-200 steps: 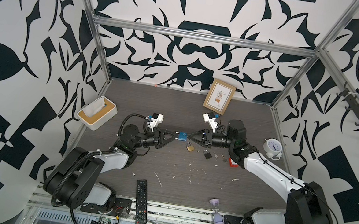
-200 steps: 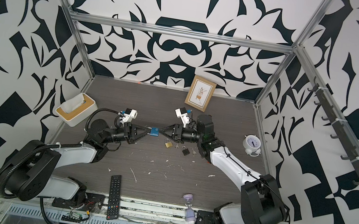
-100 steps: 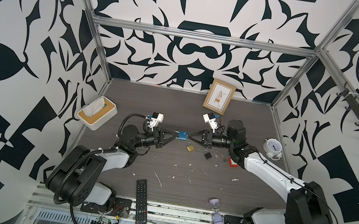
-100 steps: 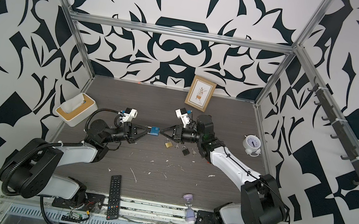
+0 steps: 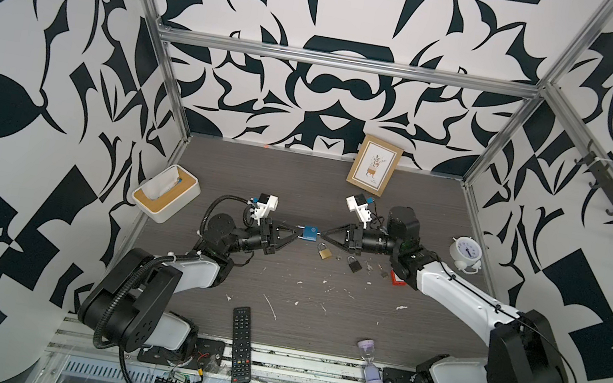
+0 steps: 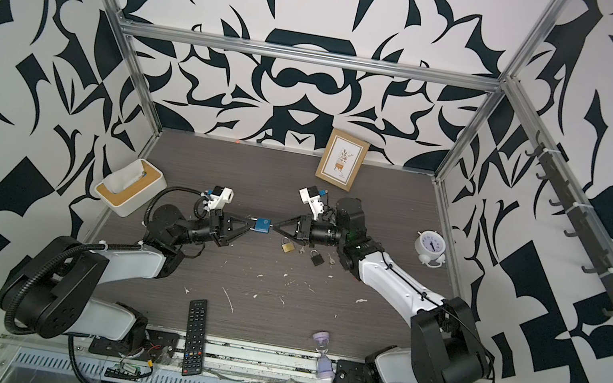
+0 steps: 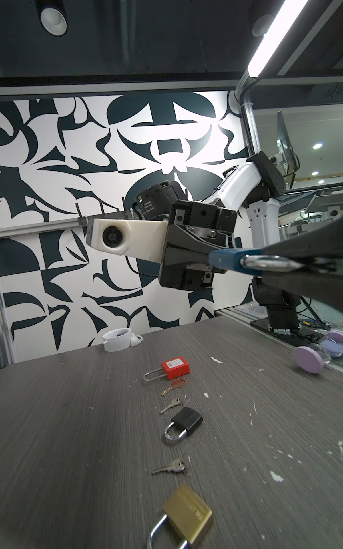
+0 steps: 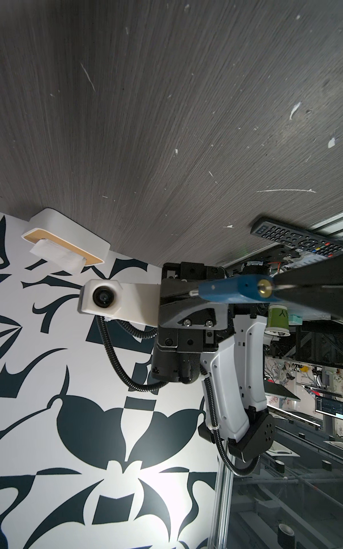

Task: Lock with the key

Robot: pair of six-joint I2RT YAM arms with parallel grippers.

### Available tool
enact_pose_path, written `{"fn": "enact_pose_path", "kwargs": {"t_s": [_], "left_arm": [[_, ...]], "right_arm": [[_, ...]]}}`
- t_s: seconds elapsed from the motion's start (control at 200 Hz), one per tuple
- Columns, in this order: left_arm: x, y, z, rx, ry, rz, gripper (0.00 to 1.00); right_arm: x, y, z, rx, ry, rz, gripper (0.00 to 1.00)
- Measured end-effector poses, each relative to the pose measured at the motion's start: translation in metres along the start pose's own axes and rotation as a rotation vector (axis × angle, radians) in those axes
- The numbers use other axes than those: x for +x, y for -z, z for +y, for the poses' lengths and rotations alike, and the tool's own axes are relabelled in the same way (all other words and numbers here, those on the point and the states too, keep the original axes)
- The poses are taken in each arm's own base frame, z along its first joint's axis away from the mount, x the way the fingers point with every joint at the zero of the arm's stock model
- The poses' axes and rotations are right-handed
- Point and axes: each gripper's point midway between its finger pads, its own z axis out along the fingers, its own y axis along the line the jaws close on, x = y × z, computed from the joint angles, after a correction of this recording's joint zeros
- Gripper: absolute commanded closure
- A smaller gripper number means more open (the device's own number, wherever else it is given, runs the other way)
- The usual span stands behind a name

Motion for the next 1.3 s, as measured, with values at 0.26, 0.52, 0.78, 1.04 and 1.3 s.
{"fn": "enact_pose_path", "kwargs": {"t_s": [0.26, 0.52, 0.78, 1.04, 1.3], "left_arm": [[-0.015, 0.012, 0.004, -0.018, 0.001, -0.052, 1.00], [-0.016, 0.020, 0.010, -0.083, -0.032, -0.066, 1.00], [-0.006, 0.027, 0.003, -0.143, -0.115, -0.051, 1.00], [0.000, 0.033, 0.011, -0.197, -0.126, -0.041, 1.00], [0.001, 0.035, 0.015, -0.207, -0.133, -0.032, 1.00]], "right_arm": [[-0.009, 0.009, -0.011, 0.018, -0.011, -0.042, 1.00], [-0.017, -0.005, -0.065, 0.275, -0.070, -0.270, 1.00], [0.006, -0.053, -0.128, 0.546, -0.089, -0.403, 1.00], [-0.005, -0.060, -0.178, 0.701, -0.152, -0.555, 1.00], [-0.008, -0.068, -0.203, 0.725, -0.210, -0.602, 1.00]]}}
